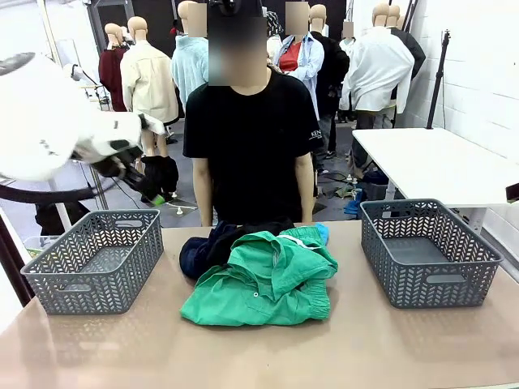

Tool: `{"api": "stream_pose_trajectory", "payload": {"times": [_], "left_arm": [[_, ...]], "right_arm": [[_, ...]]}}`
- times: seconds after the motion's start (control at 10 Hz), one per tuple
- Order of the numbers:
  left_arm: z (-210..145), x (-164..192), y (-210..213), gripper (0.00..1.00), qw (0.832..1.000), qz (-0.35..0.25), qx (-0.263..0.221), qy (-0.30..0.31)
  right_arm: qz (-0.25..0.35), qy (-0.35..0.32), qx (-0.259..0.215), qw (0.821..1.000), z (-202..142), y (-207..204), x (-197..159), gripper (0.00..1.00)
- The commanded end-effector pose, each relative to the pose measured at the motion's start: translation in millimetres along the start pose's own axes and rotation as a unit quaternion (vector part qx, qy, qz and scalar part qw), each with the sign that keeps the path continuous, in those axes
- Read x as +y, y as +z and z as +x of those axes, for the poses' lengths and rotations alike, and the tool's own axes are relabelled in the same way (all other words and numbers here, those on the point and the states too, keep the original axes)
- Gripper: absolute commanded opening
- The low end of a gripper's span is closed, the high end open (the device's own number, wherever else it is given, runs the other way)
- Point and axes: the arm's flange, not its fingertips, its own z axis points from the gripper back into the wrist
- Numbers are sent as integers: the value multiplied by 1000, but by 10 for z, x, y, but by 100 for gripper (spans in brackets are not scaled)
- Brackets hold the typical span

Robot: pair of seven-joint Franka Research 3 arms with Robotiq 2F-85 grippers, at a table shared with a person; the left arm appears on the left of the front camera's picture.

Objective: Sort the tops and bottoms.
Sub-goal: Lift clothes from the center of the table with your left hand.

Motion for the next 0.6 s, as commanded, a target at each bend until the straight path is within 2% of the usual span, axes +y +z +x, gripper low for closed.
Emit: {"api": "stream_pose_trajectory", "payload": {"times": [0.0,0.1,0.2,0.4,0.5], "left_arm": [[206,112,-217,100,999,-27,20,-24],[186,122,-359,100,998,-36,48,-25],[123,-82,-202,100,1000,-13,12,-16],[123,-82,-202,100,1000,-13,12,-16],[186,-81,-358,100,999,-18,28,-22]], "right_arm": [[-3,3,2,1000,10,27,7,100],[-3,3,2,1000,10,27,7,100],[-3,3,2,1000,10,27,7,100],[-3,3,2,1000,10,27,7,100],[-3,3,2,1000,10,27,7,100]]}}
